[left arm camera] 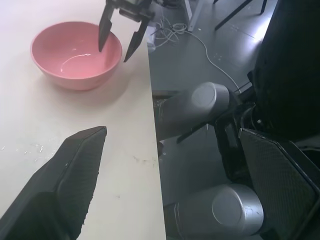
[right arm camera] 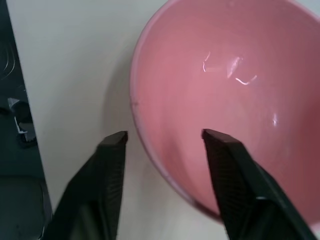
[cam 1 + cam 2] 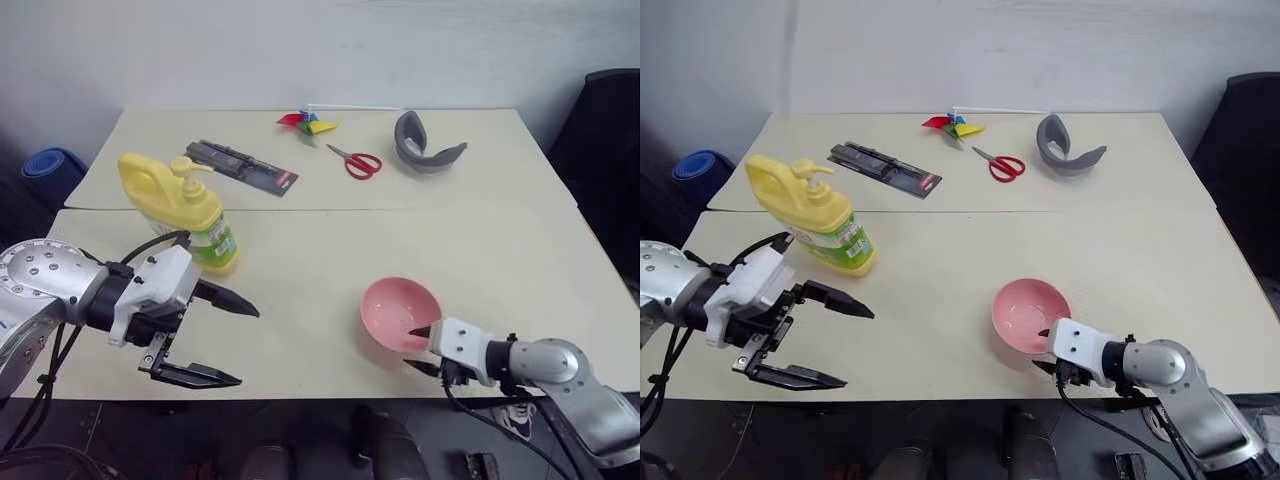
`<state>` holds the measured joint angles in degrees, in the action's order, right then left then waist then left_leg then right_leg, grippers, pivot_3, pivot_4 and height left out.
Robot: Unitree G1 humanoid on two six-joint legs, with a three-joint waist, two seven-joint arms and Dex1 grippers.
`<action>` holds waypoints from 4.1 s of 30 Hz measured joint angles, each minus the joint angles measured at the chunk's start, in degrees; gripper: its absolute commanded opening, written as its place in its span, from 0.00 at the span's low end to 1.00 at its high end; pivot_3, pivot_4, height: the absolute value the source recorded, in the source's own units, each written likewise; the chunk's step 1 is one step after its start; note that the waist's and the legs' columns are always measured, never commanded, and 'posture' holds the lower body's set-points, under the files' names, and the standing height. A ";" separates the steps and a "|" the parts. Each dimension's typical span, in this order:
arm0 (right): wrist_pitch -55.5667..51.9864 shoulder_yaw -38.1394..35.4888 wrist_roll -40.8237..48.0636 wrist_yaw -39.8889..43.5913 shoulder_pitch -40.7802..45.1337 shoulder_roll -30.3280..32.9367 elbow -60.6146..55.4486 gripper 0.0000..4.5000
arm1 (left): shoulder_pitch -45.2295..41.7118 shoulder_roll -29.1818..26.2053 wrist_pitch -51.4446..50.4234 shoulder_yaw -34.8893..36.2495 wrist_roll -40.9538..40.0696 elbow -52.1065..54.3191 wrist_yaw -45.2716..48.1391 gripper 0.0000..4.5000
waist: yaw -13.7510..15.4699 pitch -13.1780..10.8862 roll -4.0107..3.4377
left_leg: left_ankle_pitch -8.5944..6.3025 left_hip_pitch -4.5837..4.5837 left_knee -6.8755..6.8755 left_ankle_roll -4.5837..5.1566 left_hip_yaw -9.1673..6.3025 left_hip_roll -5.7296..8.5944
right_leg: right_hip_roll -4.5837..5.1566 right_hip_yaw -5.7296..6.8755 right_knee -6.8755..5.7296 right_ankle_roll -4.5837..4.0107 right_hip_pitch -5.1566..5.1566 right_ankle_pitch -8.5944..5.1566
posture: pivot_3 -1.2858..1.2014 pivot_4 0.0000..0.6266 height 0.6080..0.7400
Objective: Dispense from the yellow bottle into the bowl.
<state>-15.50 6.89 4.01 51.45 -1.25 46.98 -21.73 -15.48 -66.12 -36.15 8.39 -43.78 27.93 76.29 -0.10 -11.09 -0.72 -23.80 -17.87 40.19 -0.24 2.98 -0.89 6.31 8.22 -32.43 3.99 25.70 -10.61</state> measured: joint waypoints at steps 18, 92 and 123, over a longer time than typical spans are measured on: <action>14.47 5.10 -5.47 -0.14 5.21 -2.42 10.89 0.00 | -0.99 0.18 -0.14 0.07 0.20 -1.28 -2.15 1.00 | -0.09 0.04 0.08 | -0.01 0.37 -0.02 0.02 0.23 0.00 | -0.02 -0.29 -0.12 0.00 -0.11 0.00 | 0.52 0.24 1.00; 20.60 15.20 -10.91 27.55 93.63 -45.36 82.28 0.00 | -27.04 5.65 6.79 6.31 16.53 -42.23 -12.52 0.01 | -4.70 -0.22 0.80 | 0.01 -1.16 1.13 -0.22 0.59 0.02 | 0.19 -0.53 -1.66 -0.15 2.10 -0.07 | 0.52 0.24 1.00; 22.75 15.20 -12.38 26.20 93.65 -45.47 82.92 0.00 | -30.97 7.92 1.96 8.37 14.26 -42.16 -18.89 0.01 | -4.73 -0.22 0.80 | 0.01 -1.19 1.13 -0.22 0.56 0.02 | 0.19 -0.50 -1.65 -0.15 2.10 -0.07 | 0.52 0.24 1.00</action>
<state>7.25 22.09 -8.38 77.65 92.40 1.51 61.18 -46.45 -58.20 -34.19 16.76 -29.52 -14.24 57.40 -4.82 -11.31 0.08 -23.79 -19.06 41.32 -0.45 3.54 -0.87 6.50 7.72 -34.09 3.83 27.80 -10.68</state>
